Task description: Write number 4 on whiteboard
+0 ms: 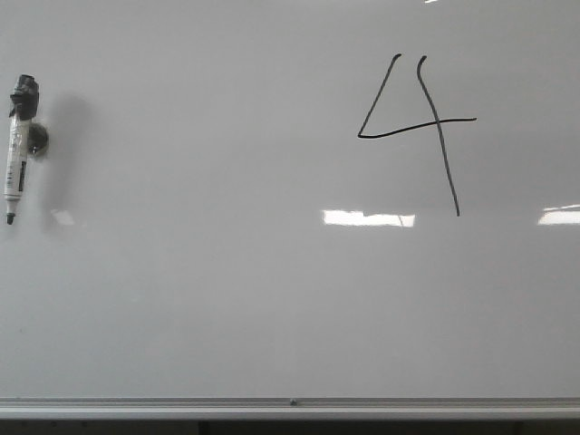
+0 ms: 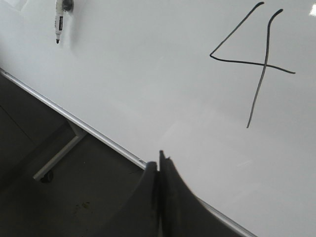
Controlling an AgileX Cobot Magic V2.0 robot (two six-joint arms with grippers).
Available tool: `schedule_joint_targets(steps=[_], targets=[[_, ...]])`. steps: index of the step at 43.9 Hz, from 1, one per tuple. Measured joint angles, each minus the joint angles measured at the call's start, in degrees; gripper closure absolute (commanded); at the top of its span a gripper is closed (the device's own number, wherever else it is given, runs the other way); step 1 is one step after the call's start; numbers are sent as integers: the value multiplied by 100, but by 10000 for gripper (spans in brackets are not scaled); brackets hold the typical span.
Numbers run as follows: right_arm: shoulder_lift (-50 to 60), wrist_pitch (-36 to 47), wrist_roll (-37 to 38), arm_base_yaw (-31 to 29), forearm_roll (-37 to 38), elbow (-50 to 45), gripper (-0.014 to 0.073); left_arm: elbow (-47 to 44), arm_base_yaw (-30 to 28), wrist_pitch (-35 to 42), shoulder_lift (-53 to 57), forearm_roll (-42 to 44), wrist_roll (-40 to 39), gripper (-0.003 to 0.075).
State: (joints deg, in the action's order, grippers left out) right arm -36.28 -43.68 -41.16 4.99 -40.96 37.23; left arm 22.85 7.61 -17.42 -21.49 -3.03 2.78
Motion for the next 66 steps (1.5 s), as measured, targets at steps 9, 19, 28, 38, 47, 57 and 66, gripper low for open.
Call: schedule_joint_targets(steps=[9, 19, 28, 38, 47, 57, 66], targets=[[0, 0, 0, 0, 0, 0, 664, 0, 0, 53, 24, 0, 0, 741], [0, 0, 0, 0, 0, 0, 664, 0, 0, 59, 24, 0, 0, 741], [0, 0, 0, 0, 0, 0, 664, 0, 0, 83, 24, 32, 0, 741], [0, 0, 0, 0, 0, 0, 664, -371, -84, 440, 471, 202, 0, 741], [0, 0, 0, 0, 0, 0, 664, -1145, -468, 605, 1619, 168, 0, 741], [5, -11, 0, 0, -9, 0, 664, -1979, -817, 724, 2186, 156, 0, 741], [5, -53, 0, 0, -9, 0, 664, -2321, -855, 940, 2186, 135, 0, 741]])
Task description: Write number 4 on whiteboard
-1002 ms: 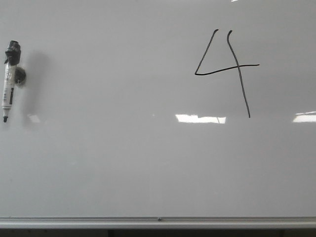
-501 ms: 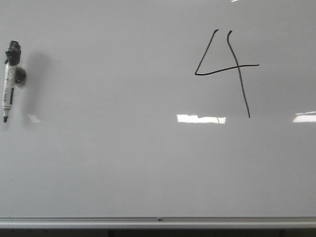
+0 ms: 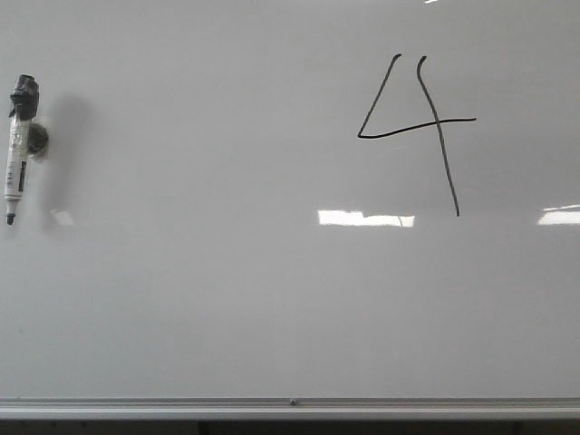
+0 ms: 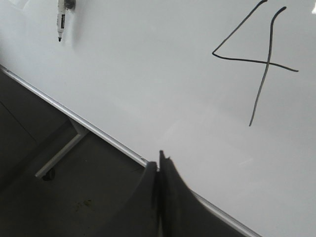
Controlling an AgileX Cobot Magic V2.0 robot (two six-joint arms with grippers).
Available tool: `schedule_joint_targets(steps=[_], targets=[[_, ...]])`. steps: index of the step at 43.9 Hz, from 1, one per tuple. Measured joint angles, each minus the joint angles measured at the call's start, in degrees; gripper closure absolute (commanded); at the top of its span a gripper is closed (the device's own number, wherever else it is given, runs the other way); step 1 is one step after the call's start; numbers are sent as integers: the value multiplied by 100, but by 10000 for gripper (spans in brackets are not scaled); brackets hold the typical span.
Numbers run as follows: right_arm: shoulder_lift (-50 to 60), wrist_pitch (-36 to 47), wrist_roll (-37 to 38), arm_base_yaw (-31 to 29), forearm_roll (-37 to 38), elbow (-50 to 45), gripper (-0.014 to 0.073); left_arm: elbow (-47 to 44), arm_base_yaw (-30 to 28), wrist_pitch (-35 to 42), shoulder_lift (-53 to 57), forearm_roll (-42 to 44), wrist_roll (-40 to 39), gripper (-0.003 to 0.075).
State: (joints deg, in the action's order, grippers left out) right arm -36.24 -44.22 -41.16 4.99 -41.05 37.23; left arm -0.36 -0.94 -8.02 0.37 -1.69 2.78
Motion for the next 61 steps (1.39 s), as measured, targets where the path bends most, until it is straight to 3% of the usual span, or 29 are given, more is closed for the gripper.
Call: schedule_joint_targets(steps=[50, 56, 61], targets=[[0, -97, 0, 0, 0, 0, 664, 0, 0, -11, 0, 0, 0, 741], [138, 448, 77, 0, 232, -62, 664, 0, 0, -11, 0, 0, 0, 741], [447, 1293, 624, -18, 642, -353, 664, 0, 0, -11, 0, 0, 0, 741]])
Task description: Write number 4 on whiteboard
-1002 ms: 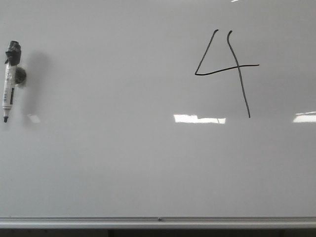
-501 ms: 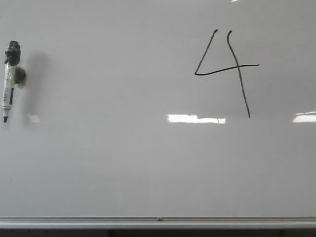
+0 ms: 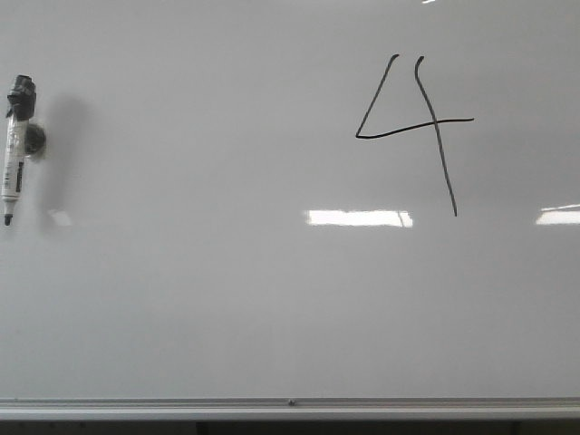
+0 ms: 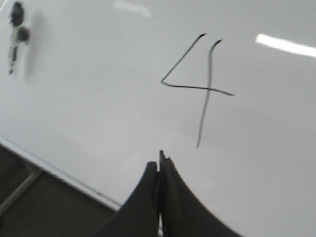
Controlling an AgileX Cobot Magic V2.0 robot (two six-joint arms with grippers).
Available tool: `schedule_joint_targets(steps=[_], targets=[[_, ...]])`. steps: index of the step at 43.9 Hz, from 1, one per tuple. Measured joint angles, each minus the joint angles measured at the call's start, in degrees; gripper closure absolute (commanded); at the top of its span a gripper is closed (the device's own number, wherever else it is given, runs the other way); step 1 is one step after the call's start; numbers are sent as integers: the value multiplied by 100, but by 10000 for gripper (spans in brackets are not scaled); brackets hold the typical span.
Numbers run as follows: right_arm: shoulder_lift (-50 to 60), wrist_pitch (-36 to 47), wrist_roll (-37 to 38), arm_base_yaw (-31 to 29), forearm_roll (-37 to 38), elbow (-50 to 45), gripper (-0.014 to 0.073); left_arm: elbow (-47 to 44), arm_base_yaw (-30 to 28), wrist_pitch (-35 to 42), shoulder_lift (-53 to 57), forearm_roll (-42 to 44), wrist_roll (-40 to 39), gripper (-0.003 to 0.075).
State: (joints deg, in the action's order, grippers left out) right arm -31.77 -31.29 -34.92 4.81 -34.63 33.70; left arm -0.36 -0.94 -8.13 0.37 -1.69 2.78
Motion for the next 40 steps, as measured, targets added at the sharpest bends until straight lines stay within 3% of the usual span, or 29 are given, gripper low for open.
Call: schedule_joint_targets(steps=[12, 17, 26, 40], targets=[[1247, 2215, 2422, -189, 1971, -1673, 664, 0, 0, 0, 0, 0, 0, 741], [1810, 2706, 2952, -188, 2506, -2459, 664, 0, 0, 0, 0, 0, 0, 741], [2758, 2541, 3102, -188, 2676, -3433, 664, 0, 0, 0, 0, 0, 0, 741], [3228, 1892, 3116, -188, 2686, -3526, 664, 0, 0, 0, 0, 0, 0, 741]])
